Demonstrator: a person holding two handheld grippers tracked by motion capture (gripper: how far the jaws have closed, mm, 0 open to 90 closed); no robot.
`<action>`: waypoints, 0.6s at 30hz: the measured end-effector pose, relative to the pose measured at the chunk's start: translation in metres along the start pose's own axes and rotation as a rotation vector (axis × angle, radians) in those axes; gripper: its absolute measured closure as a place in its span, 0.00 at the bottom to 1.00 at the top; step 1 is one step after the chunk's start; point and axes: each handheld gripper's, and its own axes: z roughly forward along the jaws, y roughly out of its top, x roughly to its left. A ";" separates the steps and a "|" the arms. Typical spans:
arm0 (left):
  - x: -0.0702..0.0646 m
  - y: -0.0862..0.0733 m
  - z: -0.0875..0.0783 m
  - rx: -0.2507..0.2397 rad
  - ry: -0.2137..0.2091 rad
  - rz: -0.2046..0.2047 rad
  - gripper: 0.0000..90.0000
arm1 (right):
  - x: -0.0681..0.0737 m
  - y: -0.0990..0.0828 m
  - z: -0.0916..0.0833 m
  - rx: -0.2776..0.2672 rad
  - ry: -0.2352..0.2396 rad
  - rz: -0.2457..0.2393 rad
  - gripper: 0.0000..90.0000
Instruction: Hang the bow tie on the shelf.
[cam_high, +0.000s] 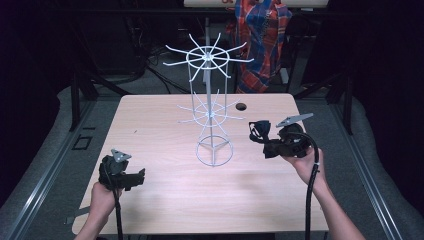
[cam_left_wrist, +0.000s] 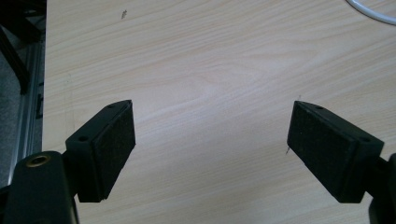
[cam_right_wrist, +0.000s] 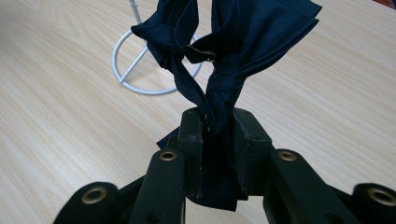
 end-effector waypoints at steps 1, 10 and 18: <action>0.000 0.000 0.000 0.000 0.001 -0.001 0.17 | 0.000 0.000 0.000 0.000 0.000 0.000 0.83; 0.000 0.000 0.000 0.000 -0.001 -0.002 0.17 | -0.002 0.003 -0.006 -0.022 -0.001 0.009 0.83; 0.000 0.000 0.000 0.001 -0.002 -0.001 0.17 | 0.000 0.010 -0.011 -0.049 -0.003 -0.001 0.83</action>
